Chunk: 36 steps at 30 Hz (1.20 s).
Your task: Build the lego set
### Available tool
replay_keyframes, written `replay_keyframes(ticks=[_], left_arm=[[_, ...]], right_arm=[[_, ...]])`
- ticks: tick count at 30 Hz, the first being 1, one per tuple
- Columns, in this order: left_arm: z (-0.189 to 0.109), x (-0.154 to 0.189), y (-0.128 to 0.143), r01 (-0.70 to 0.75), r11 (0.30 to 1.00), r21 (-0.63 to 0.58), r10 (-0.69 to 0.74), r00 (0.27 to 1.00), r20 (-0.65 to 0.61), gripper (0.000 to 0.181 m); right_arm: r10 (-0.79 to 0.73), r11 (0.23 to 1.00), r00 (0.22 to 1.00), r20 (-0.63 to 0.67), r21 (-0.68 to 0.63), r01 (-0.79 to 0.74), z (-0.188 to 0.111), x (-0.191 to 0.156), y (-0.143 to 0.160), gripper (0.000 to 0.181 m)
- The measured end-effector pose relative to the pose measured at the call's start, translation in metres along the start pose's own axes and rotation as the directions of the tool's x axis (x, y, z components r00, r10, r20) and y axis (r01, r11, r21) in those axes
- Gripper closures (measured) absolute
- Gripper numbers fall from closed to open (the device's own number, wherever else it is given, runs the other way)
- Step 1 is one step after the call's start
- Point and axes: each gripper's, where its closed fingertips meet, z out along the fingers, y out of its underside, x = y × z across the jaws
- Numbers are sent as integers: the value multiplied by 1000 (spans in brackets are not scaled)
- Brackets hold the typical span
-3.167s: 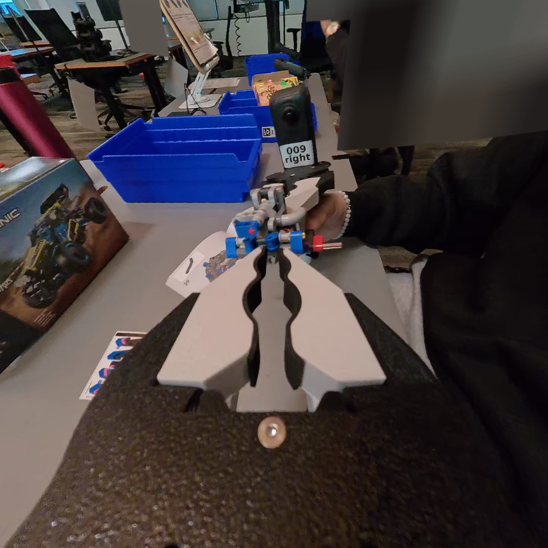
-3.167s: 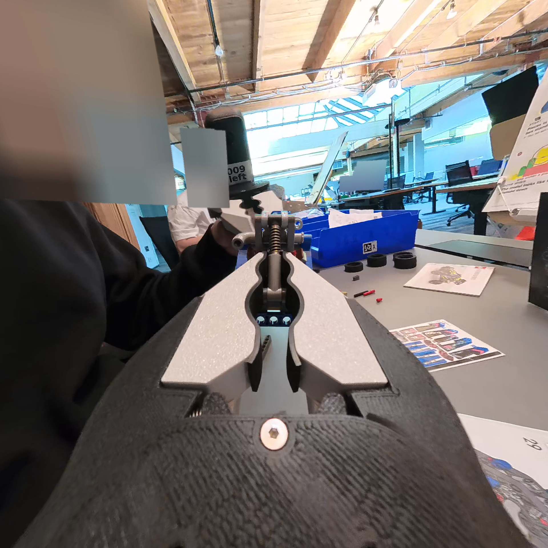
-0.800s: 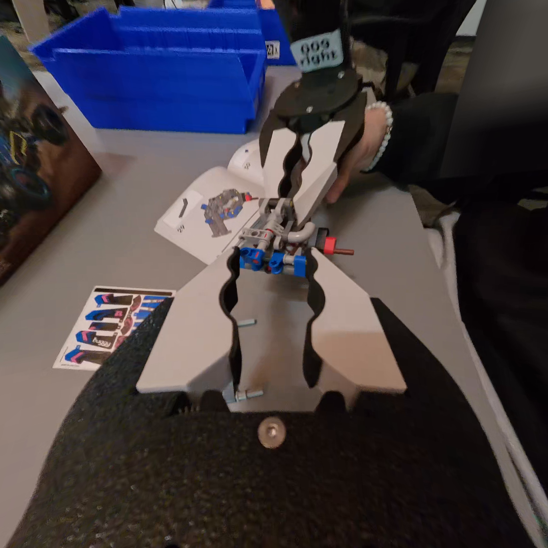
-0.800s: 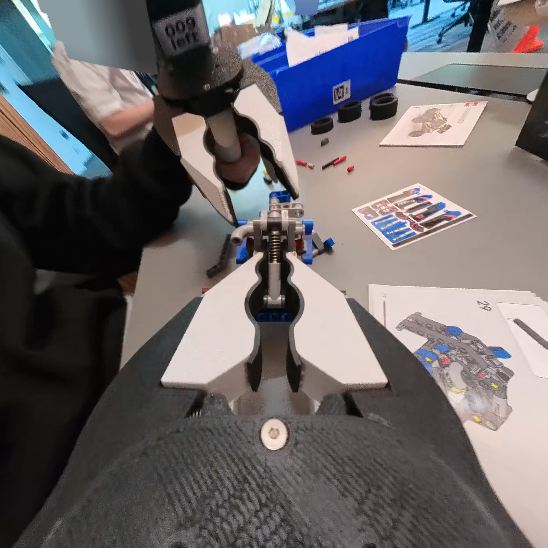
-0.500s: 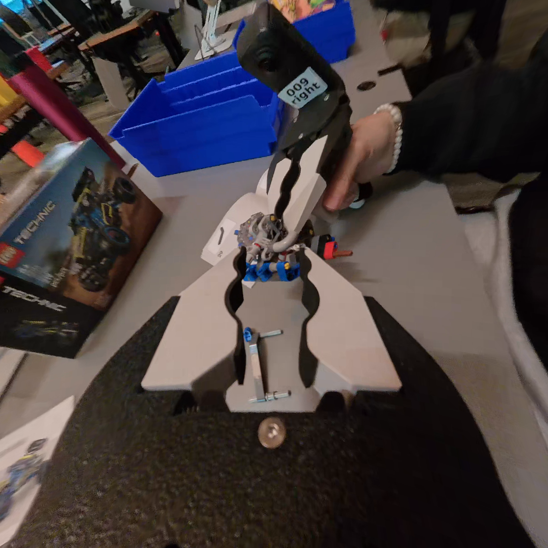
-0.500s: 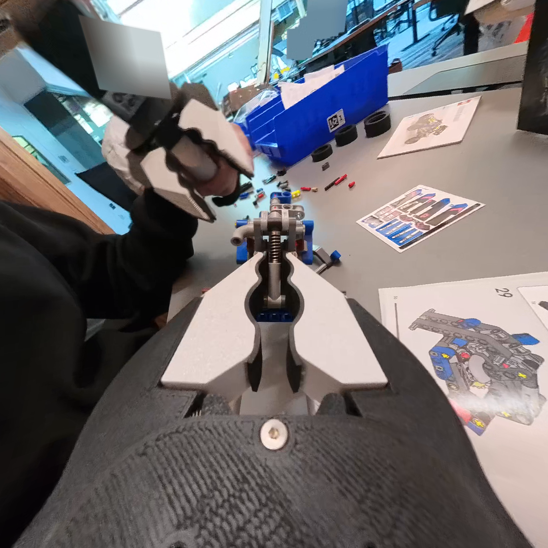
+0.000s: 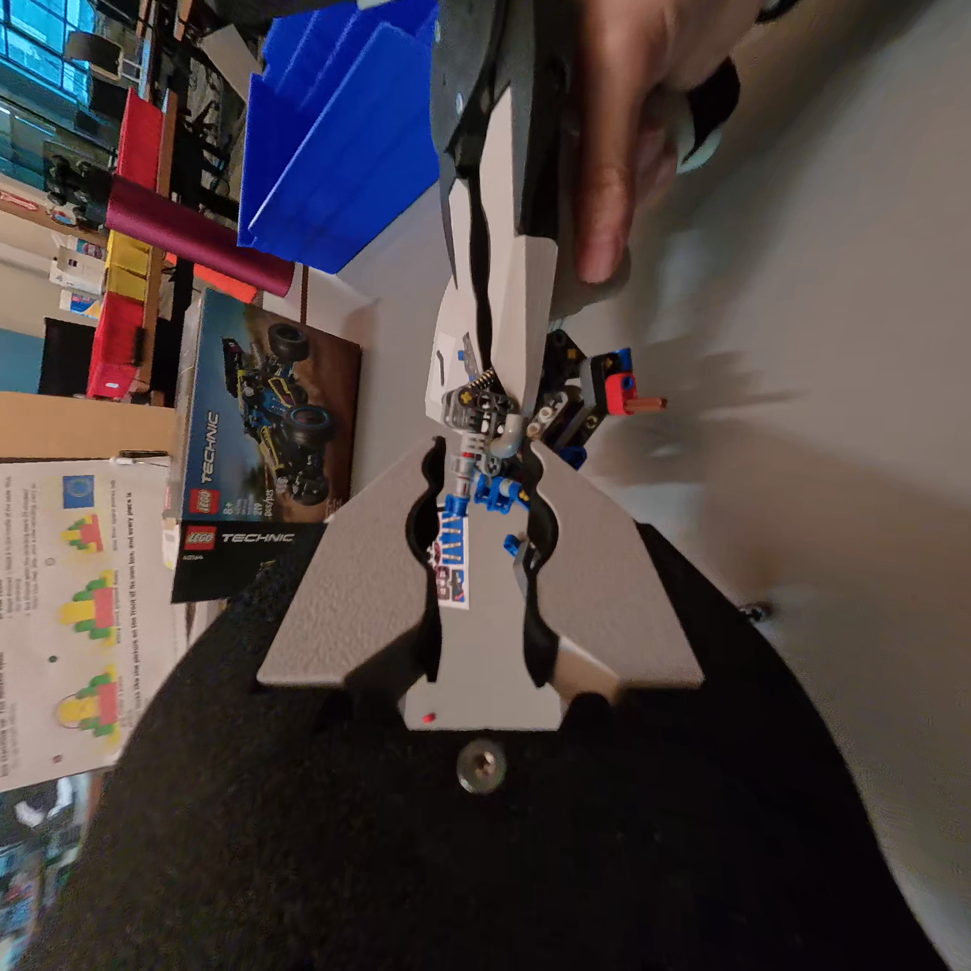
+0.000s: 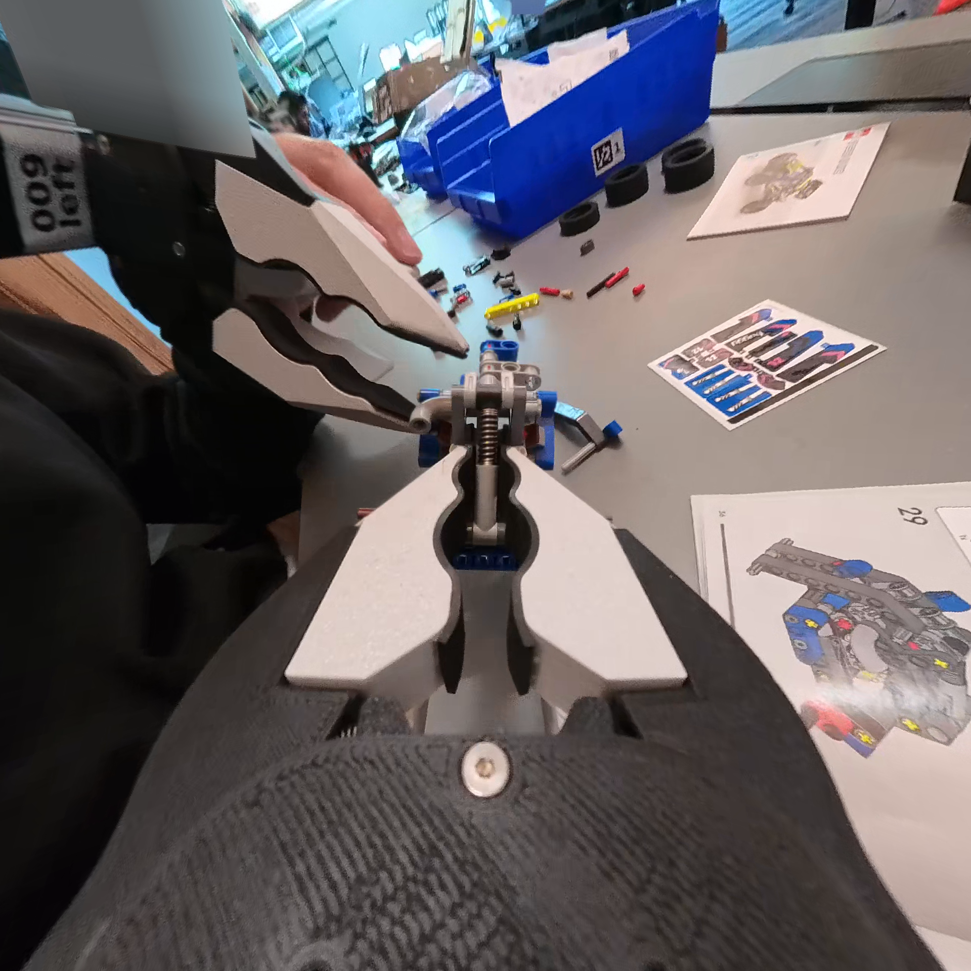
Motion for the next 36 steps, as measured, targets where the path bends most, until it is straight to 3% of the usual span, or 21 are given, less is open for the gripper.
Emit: replay_keyframes(ticks=[8,19,23,25,36], left_arm=[[13,8,8,-110,984,-140,115,993,28,151],[25,22,10,-183,961,-205,187,982,-2,155],[28,24,14,-218,953,-210,219,976,-21,156],[25,23,13,-231,951,-203,233,972,-14,176],[27,15,8,-306,933,-188,319,947,44,177]], right_arm=[[-2,996,997,-78,-94,-6,1,10,13,176],[-30,984,993,-111,-177,10,-1,16,25,176],[-35,977,992,-124,-211,8,1,19,32,175],[-24,982,992,-124,-190,0,0,19,29,175],[-25,987,993,-114,-162,6,-6,20,23,175]])
